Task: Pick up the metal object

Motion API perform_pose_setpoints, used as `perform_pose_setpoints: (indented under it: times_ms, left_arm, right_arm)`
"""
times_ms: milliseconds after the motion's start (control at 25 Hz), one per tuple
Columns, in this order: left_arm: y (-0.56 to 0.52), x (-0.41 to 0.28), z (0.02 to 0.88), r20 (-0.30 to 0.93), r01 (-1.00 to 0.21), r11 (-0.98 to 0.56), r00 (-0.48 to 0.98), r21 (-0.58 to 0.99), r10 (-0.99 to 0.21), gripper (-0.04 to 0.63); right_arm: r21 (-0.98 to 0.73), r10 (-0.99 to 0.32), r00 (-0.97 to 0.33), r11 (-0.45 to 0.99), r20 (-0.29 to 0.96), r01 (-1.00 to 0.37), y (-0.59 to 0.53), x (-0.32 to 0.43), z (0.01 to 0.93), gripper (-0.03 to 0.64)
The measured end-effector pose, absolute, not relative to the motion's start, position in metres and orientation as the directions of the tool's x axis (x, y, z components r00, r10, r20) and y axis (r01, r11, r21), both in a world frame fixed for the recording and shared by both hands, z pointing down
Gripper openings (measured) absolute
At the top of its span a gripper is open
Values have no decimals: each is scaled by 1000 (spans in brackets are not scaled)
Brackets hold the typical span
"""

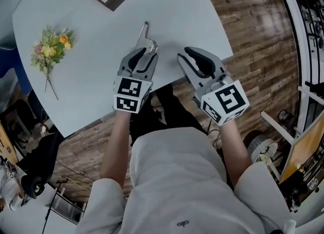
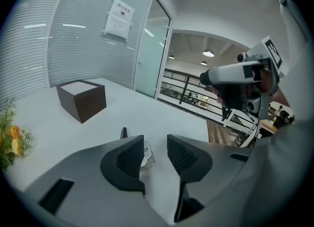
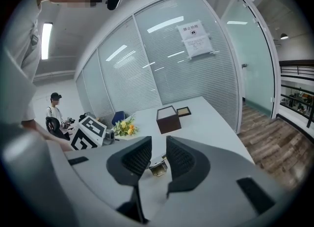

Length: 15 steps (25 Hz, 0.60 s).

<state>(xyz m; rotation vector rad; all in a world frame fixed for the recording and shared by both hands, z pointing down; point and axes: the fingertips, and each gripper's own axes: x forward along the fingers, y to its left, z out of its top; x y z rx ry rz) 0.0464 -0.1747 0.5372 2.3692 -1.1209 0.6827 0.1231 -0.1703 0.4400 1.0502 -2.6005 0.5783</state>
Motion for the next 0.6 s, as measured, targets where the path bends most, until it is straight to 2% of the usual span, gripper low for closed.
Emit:
perform_pose_setpoints:
  times_ms: [600]
  left_arm:
    - [-188,50,569,627,-795,-594,528,125,-573,141]
  right_arm:
    - [-278,-594,-691,641,411,-716,-173,127,452,95]
